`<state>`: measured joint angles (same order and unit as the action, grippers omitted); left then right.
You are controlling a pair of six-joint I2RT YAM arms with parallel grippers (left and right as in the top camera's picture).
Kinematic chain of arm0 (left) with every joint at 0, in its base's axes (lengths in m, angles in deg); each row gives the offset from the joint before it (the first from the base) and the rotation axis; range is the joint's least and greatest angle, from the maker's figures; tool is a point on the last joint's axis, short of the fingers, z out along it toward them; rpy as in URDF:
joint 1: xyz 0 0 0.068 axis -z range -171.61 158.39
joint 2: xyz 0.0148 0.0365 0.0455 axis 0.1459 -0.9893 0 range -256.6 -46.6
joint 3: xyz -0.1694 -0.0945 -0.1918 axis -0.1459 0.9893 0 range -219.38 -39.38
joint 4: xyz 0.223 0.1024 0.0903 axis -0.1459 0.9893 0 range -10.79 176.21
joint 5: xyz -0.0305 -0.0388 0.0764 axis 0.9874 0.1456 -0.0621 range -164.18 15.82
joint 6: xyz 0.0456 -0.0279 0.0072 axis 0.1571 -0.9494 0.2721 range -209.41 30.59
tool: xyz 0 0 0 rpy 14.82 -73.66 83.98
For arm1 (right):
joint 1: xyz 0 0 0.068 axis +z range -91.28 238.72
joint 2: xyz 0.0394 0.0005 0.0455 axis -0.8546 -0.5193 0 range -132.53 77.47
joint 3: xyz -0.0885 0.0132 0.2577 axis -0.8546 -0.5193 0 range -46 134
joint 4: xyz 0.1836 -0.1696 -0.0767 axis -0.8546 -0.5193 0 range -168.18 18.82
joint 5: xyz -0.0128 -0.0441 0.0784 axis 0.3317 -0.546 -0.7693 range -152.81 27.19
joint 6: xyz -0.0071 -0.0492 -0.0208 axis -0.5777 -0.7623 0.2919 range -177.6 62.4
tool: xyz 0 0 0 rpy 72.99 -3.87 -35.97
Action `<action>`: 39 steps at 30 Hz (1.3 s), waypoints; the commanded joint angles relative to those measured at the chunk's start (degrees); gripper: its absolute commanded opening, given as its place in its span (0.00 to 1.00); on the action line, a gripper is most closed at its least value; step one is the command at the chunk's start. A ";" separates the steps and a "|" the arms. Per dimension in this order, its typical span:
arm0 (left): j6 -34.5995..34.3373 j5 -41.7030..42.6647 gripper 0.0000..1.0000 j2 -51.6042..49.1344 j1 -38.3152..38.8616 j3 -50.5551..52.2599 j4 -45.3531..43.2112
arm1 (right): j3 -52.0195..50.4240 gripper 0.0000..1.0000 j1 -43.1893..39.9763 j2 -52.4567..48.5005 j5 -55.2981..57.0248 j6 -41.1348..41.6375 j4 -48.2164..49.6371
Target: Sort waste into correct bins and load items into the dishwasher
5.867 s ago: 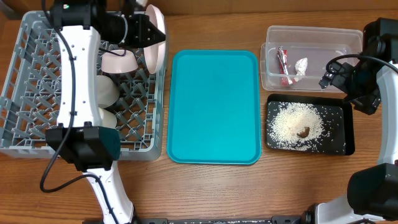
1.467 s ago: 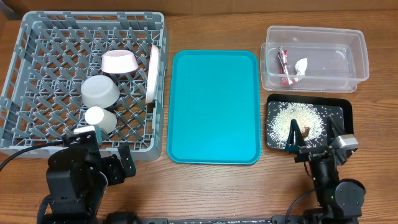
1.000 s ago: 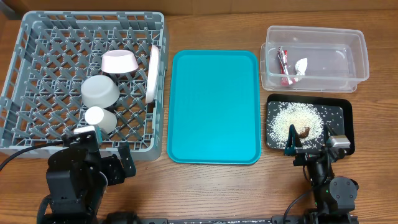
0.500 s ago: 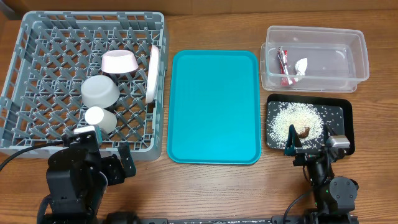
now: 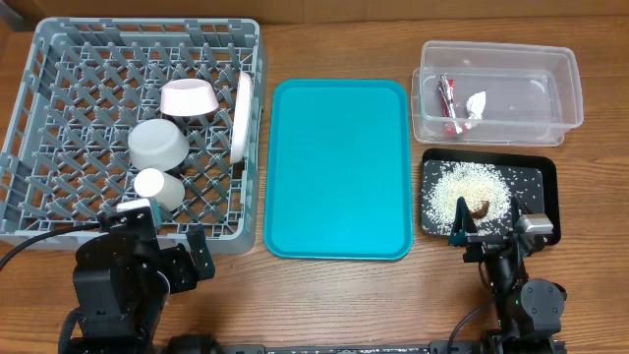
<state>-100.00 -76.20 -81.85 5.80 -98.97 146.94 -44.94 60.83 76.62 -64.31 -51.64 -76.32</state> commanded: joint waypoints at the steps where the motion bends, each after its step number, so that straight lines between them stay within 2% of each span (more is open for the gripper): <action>1: -0.15 -0.52 1.00 0.42 0.39 -0.15 -0.20 | -0.59 1.00 -0.26 0.68 -0.26 -0.22 0.44; 8: 0.96 -2.89 1.00 3.15 1.09 0.31 -0.61 | -0.59 1.00 -0.26 0.68 -0.26 -0.20 0.44; 13: 0.72 -2.43 1.00 9.75 1.11 8.35 -7.63 | -0.59 1.00 -0.26 0.68 -0.24 -0.22 0.44; 25: 0.66 0.63 1.00 30.97 1.11 44.76 -44.85 | -0.59 1.00 -0.26 0.68 -0.26 -0.22 0.44; 32: 1.86 0.59 1.00 35.06 1.11 59.36 -68.83 | -0.59 1.00 -0.26 0.68 -0.24 -0.22 0.44; 37: 7.78 2.91 1.00 35.06 1.25 59.32 -67.76 | -0.59 1.00 -0.26 0.68 -0.24 -0.20 0.44; 39: 7.76 3.65 1.00 35.06 1.25 59.32 -66.34 | -0.59 1.00 -0.26 0.68 -0.26 -0.20 0.44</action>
<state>-95.54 -74.70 -47.49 6.54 -39.89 79.99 -44.94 60.85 76.62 -64.46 -51.62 -76.30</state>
